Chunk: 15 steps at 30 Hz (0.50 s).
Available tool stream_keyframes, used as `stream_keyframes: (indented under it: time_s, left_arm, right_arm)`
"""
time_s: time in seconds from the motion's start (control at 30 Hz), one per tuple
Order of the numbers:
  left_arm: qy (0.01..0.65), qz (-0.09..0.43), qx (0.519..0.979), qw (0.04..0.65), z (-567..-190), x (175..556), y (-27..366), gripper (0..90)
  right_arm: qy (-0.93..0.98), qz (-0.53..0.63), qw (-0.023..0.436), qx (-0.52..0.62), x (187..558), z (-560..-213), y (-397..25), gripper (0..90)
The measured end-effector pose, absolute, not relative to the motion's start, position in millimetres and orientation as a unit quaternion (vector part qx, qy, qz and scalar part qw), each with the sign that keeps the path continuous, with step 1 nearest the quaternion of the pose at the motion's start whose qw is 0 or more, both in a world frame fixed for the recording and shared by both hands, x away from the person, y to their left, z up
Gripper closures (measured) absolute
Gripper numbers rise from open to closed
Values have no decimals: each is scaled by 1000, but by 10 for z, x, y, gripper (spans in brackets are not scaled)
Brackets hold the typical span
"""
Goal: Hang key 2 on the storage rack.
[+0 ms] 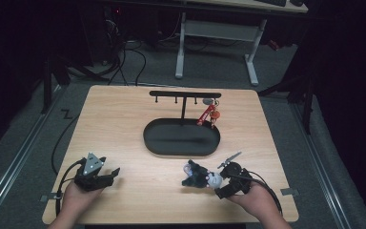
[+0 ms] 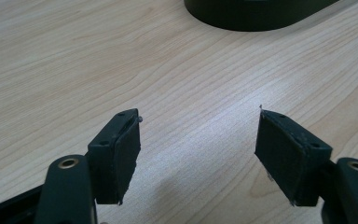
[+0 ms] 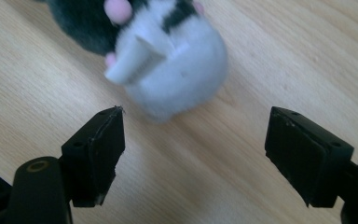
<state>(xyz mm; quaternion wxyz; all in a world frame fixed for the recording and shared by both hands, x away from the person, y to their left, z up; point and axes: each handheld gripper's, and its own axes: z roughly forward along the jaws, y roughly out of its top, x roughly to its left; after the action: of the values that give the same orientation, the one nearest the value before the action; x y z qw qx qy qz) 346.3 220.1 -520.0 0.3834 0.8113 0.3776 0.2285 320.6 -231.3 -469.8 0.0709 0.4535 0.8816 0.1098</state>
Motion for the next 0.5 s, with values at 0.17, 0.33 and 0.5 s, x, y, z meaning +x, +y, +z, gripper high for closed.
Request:
stream_keyframes:
  time_s: [0.17, 0.33, 0.5]
  left_arm:
    - [376, 229, 812, 384, -5200, 3459, 2200, 311]
    - [376, 227, 813, 382, -5205, 3457, 2202, 311]
    - [375, 228, 813, 382, -5205, 3453, 2201, 310]
  right_arm:
    - [891, 106, 69, 436, 3293, -4695, -2203, 197]
    - [899, 97, 63, 421, 3407, -4730, -2059, 197]
    - [903, 91, 58, 415, 3465, -4780, -1994, 196]
